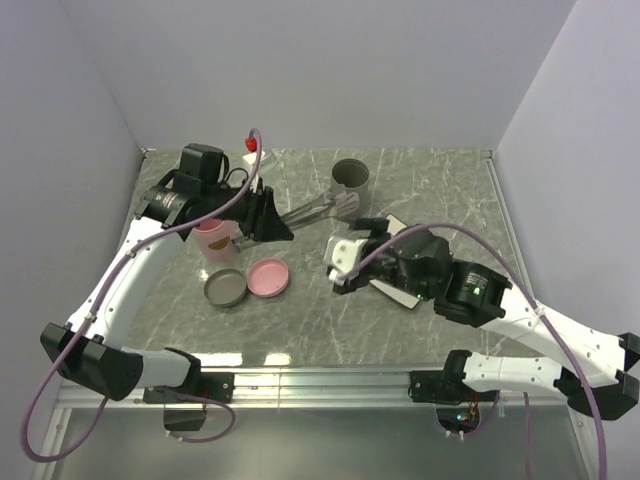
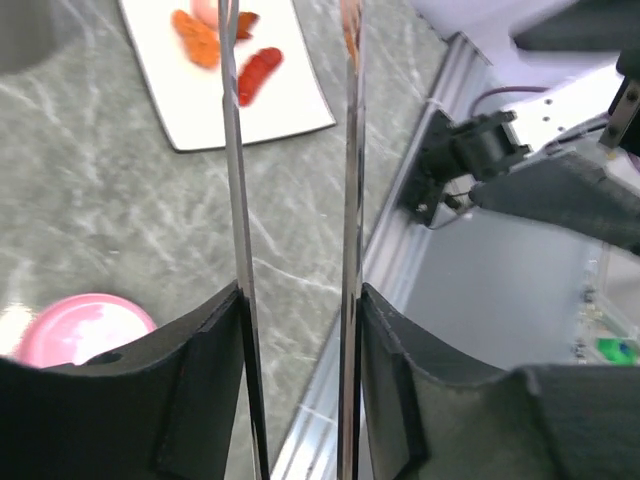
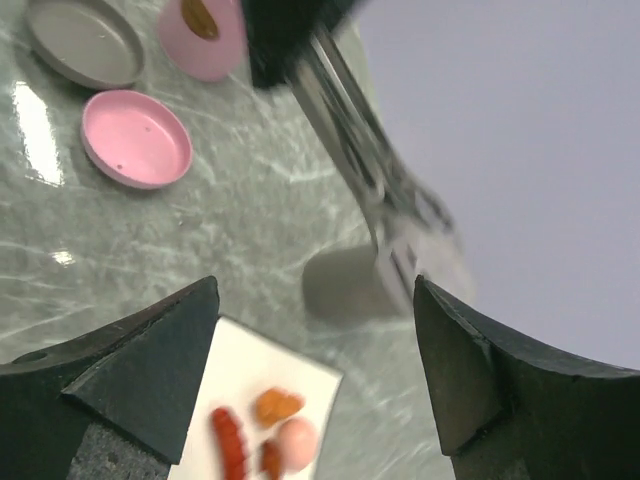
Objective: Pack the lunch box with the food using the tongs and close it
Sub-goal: Pick up the clamp at the center of the board.
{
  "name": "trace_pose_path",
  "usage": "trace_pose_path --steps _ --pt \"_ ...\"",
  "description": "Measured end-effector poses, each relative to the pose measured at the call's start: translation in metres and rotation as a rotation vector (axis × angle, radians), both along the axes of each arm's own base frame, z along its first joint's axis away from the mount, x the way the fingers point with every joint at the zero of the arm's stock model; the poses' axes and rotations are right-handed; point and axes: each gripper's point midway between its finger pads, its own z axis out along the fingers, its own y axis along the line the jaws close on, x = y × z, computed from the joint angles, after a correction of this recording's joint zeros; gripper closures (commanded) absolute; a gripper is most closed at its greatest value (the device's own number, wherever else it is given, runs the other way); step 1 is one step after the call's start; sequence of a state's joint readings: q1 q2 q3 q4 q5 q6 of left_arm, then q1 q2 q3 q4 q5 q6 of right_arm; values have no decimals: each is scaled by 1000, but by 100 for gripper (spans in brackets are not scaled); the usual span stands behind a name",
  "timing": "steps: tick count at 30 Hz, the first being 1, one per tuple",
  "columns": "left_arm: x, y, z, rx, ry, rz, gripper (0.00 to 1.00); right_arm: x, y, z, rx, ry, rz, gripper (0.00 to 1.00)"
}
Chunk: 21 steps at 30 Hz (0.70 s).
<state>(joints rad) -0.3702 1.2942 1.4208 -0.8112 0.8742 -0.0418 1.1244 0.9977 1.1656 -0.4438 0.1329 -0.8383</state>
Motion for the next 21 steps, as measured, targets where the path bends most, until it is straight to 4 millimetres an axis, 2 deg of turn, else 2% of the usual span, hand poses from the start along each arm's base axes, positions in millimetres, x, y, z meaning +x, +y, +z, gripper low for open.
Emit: trace_pose_path --steps 3,10,17,21 --pt "9 2 3 28 -34 13 48 16 -23 -3 71 106 -120 10" --pt "15 7 -5 128 -114 -6 42 66 -95 0 318 356 -464 6" --pt "14 8 -22 239 -215 -68 41 69 -140 -12 528 555 -633 4" --pt "9 0 -26 281 -276 -120 43 68 -168 -44 637 703 -762 4"
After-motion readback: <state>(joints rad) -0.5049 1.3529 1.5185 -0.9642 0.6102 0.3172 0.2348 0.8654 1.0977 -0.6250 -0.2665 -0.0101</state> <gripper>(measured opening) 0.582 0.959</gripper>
